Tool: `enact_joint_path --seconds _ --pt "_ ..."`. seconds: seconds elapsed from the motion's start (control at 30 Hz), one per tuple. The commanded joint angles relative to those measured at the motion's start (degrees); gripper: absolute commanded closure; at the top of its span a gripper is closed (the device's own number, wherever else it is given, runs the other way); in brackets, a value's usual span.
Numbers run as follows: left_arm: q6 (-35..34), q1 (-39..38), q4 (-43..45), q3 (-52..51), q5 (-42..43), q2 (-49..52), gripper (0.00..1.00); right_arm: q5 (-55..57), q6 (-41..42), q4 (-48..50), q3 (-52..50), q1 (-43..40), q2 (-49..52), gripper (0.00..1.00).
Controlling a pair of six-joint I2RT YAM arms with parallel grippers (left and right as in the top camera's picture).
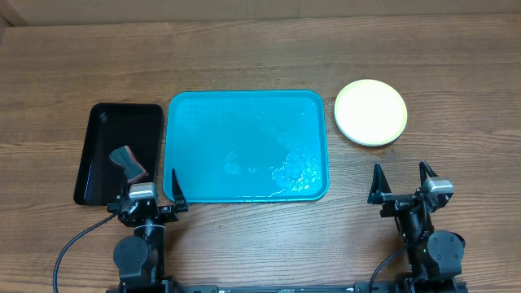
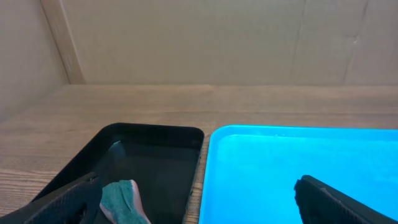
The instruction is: Clean dirty plates on tray and stack at the side
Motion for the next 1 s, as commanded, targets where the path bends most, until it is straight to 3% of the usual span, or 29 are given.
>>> enact_joint_path --seconds 0.0,0.13,0.97 --pt "1.1 0.3 0.1 -0.2 0.9 -0.7 0.0 0.9 -4.6 0.3 -0.6 0.2 -0.6 0.0" --pt "1.1 0.3 0.1 -0.2 0.9 -0.7 0.0 0.5 -9.7 0.3 -0.6 0.2 -0.6 0.0" --pt "1.1 0.3 0.1 -0.2 0.9 -0.7 0.0 0.3 -9.6 0.3 -0.6 0.2 -0.6 0.0"
